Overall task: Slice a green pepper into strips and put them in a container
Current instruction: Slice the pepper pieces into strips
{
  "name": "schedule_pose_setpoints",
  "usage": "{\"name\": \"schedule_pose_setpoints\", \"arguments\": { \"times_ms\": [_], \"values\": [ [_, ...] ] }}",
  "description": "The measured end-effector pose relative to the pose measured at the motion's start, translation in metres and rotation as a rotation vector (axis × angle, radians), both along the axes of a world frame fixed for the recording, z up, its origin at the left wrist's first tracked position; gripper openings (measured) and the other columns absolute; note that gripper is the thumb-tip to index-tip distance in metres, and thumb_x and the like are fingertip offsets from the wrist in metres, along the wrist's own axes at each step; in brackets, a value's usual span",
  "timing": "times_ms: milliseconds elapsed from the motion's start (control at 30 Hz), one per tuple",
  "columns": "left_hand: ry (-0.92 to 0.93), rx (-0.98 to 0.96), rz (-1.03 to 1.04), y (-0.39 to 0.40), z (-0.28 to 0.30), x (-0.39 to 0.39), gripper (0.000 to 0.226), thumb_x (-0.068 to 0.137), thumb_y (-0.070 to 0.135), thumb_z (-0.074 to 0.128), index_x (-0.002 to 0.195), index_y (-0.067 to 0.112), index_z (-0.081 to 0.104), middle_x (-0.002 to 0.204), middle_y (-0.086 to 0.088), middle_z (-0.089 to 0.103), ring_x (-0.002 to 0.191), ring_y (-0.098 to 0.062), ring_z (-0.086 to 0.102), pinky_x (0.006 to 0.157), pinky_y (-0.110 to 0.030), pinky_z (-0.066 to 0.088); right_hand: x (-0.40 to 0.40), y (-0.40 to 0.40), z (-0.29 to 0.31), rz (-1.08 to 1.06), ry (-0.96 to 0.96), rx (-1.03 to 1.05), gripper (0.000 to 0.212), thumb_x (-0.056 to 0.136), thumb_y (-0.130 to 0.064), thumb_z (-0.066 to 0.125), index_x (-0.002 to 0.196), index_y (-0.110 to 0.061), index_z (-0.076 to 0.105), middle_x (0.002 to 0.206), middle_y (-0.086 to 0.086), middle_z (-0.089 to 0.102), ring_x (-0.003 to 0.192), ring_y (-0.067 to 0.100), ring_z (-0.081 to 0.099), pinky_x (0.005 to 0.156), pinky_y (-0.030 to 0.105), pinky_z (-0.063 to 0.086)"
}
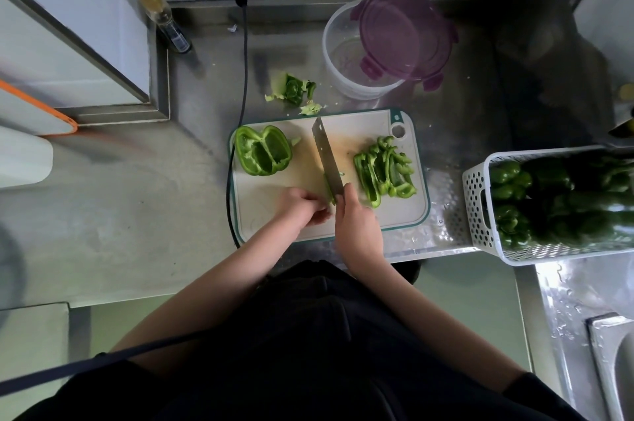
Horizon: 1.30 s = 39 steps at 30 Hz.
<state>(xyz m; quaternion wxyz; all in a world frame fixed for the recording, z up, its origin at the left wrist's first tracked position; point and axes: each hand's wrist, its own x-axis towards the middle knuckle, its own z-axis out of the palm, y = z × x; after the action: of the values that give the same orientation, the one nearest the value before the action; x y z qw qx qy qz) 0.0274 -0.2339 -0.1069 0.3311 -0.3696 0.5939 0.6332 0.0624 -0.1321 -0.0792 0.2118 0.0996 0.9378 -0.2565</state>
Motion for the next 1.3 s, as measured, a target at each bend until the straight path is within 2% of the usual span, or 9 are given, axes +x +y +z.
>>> {"name": "schedule_pose_setpoints", "arguments": {
  "times_ms": [200,300,367,500,667,800,933,1167,1300],
  "values": [
    [0.009,-0.019,-0.023,-0.002,-0.003,0.0,0.004,0.088,-0.004,0.06,0.084,-0.004,0.057,0.069,-0.014,0.062,0.042,-0.01,0.06,0.046,-0.019,0.053,-0.006,0.009,0.002,0.035,0.04,0.013,0.02,0.102,-0.028,0.028,0.108,-0.012,0.039,0.069,0.015,0.056,0.065,0.037,0.055,0.053,0.038,0.042],
    [0.019,-0.035,-0.04,-0.002,-0.003,0.0,0.005,0.087,-0.003,0.061,0.091,-0.006,0.059,0.069,-0.014,0.063,0.045,-0.011,0.061,0.048,-0.019,0.053,-0.008,0.017,0.004,0.046,0.039,-0.011,0.019,0.102,-0.028,0.031,0.104,-0.012,0.041,0.067,0.015,0.056,0.062,0.037,0.054,0.054,0.041,0.044],
    [0.018,-0.025,-0.037,-0.003,-0.002,-0.001,0.001,0.087,-0.005,0.06,0.086,-0.005,0.06,0.069,-0.015,0.062,0.045,-0.012,0.061,0.048,-0.019,0.053,-0.007,0.019,0.003,0.065,0.038,-0.013,0.017,0.102,-0.027,0.033,0.101,-0.012,0.042,0.067,0.016,0.058,0.061,0.038,0.055,0.054,0.043,0.047],
    [0.0,-0.01,0.001,-0.002,-0.002,-0.002,0.015,0.088,-0.009,0.056,0.075,0.0,0.056,0.068,-0.016,0.059,0.041,-0.012,0.06,0.047,-0.02,0.054,-0.005,0.02,-0.001,0.092,0.045,-0.01,0.016,0.102,-0.025,0.035,0.1,-0.011,0.043,0.067,0.018,0.058,0.06,0.039,0.056,0.053,0.047,0.05],
    [-0.003,-0.017,-0.001,-0.002,-0.002,-0.001,0.01,0.088,-0.008,0.057,0.079,-0.002,0.057,0.069,-0.016,0.06,0.042,-0.012,0.06,0.048,-0.021,0.055,-0.006,0.023,-0.001,0.083,0.043,-0.003,0.017,0.102,-0.028,0.033,0.099,-0.013,0.042,0.065,0.015,0.056,0.059,0.037,0.054,0.051,0.041,0.046],
    [0.006,-0.02,-0.011,-0.002,-0.002,-0.001,0.005,0.088,-0.008,0.057,0.093,-0.007,0.057,0.069,-0.017,0.06,0.042,-0.012,0.06,0.048,-0.021,0.054,-0.01,0.028,-0.002,0.093,0.038,0.01,0.018,0.102,-0.029,0.033,0.095,-0.014,0.04,0.063,0.011,0.051,0.058,0.036,0.051,0.05,0.034,0.038],
    [0.007,-0.007,-0.033,-0.002,0.0,-0.002,0.011,0.089,-0.008,0.054,0.079,-0.003,0.055,0.067,-0.017,0.058,0.037,-0.009,0.058,0.047,-0.02,0.052,-0.009,0.029,-0.006,0.122,0.041,0.0,0.018,0.102,-0.03,0.033,0.093,-0.015,0.039,0.062,0.012,0.052,0.057,0.036,0.052,0.05,0.036,0.04],
    [-0.003,-0.016,-0.013,-0.001,-0.002,-0.002,0.008,0.089,-0.008,0.055,0.082,-0.004,0.058,0.068,-0.016,0.059,0.04,-0.01,0.06,0.048,-0.021,0.054,-0.017,0.031,-0.005,0.153,-0.031,-0.026,0.022,0.102,-0.028,0.034,0.1,-0.009,0.045,0.067,0.013,0.055,0.062,0.035,0.056,0.056,0.038,0.046],
    [0.022,-0.037,-0.001,0.0,-0.001,-0.005,0.006,0.089,-0.005,0.056,0.083,-0.004,0.057,0.065,-0.015,0.06,0.04,-0.01,0.06,0.047,-0.021,0.053,-0.037,0.028,-0.003,0.108,-0.075,-0.067,0.025,0.102,-0.03,0.035,0.093,-0.01,0.047,0.074,0.011,0.057,0.068,0.032,0.055,0.061,0.035,0.043]
  ]
}}
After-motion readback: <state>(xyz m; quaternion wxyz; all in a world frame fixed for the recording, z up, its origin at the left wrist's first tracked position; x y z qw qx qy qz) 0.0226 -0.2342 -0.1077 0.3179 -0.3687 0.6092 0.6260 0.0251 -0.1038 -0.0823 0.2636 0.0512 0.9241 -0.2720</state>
